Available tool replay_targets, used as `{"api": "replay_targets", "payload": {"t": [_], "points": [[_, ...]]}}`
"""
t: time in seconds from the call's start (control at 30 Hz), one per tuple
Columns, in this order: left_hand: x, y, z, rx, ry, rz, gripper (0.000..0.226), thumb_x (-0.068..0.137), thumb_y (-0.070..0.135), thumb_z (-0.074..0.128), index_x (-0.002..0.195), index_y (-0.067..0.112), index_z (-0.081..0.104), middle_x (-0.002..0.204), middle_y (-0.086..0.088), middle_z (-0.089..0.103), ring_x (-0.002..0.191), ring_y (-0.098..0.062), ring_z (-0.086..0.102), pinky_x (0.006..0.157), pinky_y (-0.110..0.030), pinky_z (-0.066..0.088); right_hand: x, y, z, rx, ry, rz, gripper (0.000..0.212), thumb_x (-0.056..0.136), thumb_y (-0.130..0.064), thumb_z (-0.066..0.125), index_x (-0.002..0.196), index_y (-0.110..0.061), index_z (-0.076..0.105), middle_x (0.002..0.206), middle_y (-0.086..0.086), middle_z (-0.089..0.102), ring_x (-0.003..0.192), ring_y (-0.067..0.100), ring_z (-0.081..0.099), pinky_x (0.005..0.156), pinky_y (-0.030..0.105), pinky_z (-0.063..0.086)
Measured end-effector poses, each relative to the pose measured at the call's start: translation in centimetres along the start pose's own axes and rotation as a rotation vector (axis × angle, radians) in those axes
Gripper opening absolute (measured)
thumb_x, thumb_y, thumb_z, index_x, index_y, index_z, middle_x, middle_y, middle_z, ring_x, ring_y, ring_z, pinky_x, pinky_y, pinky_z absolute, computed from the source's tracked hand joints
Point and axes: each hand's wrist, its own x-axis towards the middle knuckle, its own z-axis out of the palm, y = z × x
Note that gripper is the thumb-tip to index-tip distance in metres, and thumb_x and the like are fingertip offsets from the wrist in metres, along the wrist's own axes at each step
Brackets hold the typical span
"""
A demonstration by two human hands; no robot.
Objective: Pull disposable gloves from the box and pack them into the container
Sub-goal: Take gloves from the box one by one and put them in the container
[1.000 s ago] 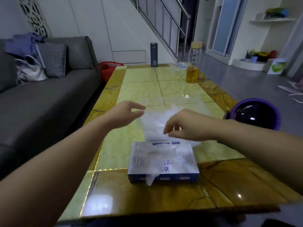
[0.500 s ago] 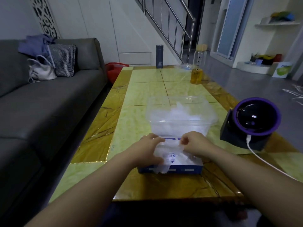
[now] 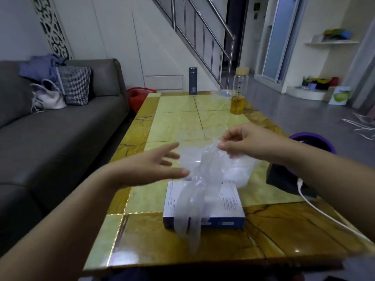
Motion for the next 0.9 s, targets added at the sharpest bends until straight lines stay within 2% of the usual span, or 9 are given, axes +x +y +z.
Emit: {"api": "replay_targets", "payload": {"t": [0.1, 0.23, 0.3, 0.4, 0.5, 0.6, 0.7, 0.8, 0.9], "points": [[1.1, 2.7, 0.6, -0.044, 0.106, 0.069, 0.095, 0.065, 0.069, 0.060, 0.147, 0.039, 0.022, 0.138, 0.016, 0.045, 0.116, -0.004, 0.049, 0.094, -0.027, 0.043, 0.7, -0.6, 0.5, -0.022, 0.025, -0.018, 0.009, 0.088, -0.025, 0.066, 0.090, -0.017, 0.067, 0.085, 0.002, 0.069, 0.067, 0.004, 0.064, 0.064, 0.015, 0.052], [3.7, 3.3, 1.8, -0.017, 0.201, 0.124, 0.076, 0.081, 0.049, 0.066, 0.146, 0.029, 0.031, 0.126, 0.007, 0.056, 0.100, -0.006, 0.056, 0.082, -0.021, 0.045, 0.9, -1.3, 0.8, 0.046, 0.015, -0.061, 0.009, 0.087, -0.013, 0.066, 0.096, -0.015, 0.064, 0.093, 0.009, 0.070, 0.073, 0.013, 0.068, 0.068, 0.021, 0.056], [4.3, 2.9, 1.4, -0.083, 0.080, 0.072, 0.077, 0.083, 0.042, 0.067, 0.148, 0.027, 0.027, 0.126, 0.003, 0.057, 0.101, -0.009, 0.055, 0.088, -0.026, 0.045, 0.7, -1.4, 0.4, 0.110, 0.021, -0.072, 0.017, 0.086, -0.007, 0.065, 0.099, -0.017, 0.061, 0.093, 0.008, 0.071, 0.073, 0.015, 0.068, 0.066, 0.021, 0.057], [4.3, 1.8, 0.7, -0.163, -0.246, 0.004, 0.085, 0.080, 0.047, 0.066, 0.148, 0.041, 0.015, 0.133, 0.006, 0.055, 0.119, -0.013, 0.051, 0.107, -0.041, 0.035, 0.5, -1.4, -0.4, 0.208, 0.052, -0.092, 0.027, 0.085, -0.002, 0.065, 0.104, -0.020, 0.058, 0.092, 0.003, 0.074, 0.078, 0.017, 0.069, 0.069, 0.022, 0.057], [4.6, 0.7, 1.0, -0.325, -0.312, 0.025, 0.096, 0.071, 0.057, 0.071, 0.147, 0.047, 0.013, 0.139, 0.008, 0.051, 0.127, -0.014, 0.047, 0.107, -0.041, 0.033, 0.4, -1.4, -0.9, 0.329, 0.009, -0.101, 0.039, 0.083, 0.001, 0.065, 0.112, -0.023, 0.057, 0.096, 0.006, 0.074, 0.083, 0.018, 0.068, 0.076, 0.029, 0.056], [5.2, 0.2, 1.3, -0.666, -0.223, 0.119, 0.100, 0.060, 0.056, 0.080, 0.144, 0.043, 0.027, 0.135, 0.002, 0.055, 0.121, -0.022, 0.055, 0.104, -0.044, 0.039, 0.3, -1.8, -1.3, 0.452, -0.125, -0.109, 0.048, 0.084, 0.004, 0.061, 0.122, -0.024, 0.055, 0.107, 0.011, 0.071, 0.094, 0.023, 0.067, 0.083, 0.033, 0.055], [5.8, 0.7, 1.5, -0.996, -0.084, 0.198, 0.084, 0.076, 0.027, 0.075, 0.147, 0.025, 0.029, 0.132, -0.011, 0.057, 0.113, -0.028, 0.062, 0.098, -0.044, 0.048, 0.3, -1.7, -1.8, 0.468, -0.151, -0.124, 0.046, 0.084, 0.003, 0.060, 0.120, -0.025, 0.056, 0.107, 0.009, 0.072, 0.095, 0.021, 0.067, 0.080, 0.027, 0.056], [5.8, 1.5, 1.3, -1.119, 0.119, 0.261, 0.064, 0.082, 0.009, 0.063, 0.141, 0.009, 0.039, 0.123, -0.018, 0.060, 0.094, -0.023, 0.064, 0.088, -0.037, 0.053, 0.4, -1.1, -2.2, 0.370, -0.071, -0.127, 0.043, 0.085, 0.000, 0.062, 0.117, -0.028, 0.056, 0.103, 0.005, 0.073, 0.091, 0.019, 0.063, 0.078, 0.026, 0.052], [5.9, 1.5, 0.6, -1.184, 0.305, 0.221, 0.062, 0.082, 0.006, 0.063, 0.139, 0.012, 0.041, 0.119, -0.018, 0.062, 0.089, -0.023, 0.062, 0.082, -0.035, 0.057, 0.3, -0.3, -2.5, 0.309, -0.035, -0.102, 0.040, 0.086, 0.002, 0.061, 0.112, -0.028, 0.057, 0.098, 0.002, 0.074, 0.089, 0.018, 0.065, 0.075, 0.023, 0.055]]}}
